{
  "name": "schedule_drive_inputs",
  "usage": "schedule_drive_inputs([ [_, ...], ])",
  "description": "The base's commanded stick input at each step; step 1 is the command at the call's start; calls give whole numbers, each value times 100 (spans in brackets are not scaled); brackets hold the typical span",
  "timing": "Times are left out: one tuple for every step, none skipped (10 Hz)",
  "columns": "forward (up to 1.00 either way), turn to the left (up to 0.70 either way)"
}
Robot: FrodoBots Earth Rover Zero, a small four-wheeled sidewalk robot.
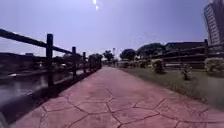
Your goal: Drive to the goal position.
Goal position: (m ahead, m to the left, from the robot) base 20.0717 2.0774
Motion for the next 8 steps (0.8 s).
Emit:
schedule_drive_inputs([
  [100,1],
  [100,1],
  [100,1],
  [100,1],
  [100,1],
  [100,1],
  [100,1],
  [100,1],
])
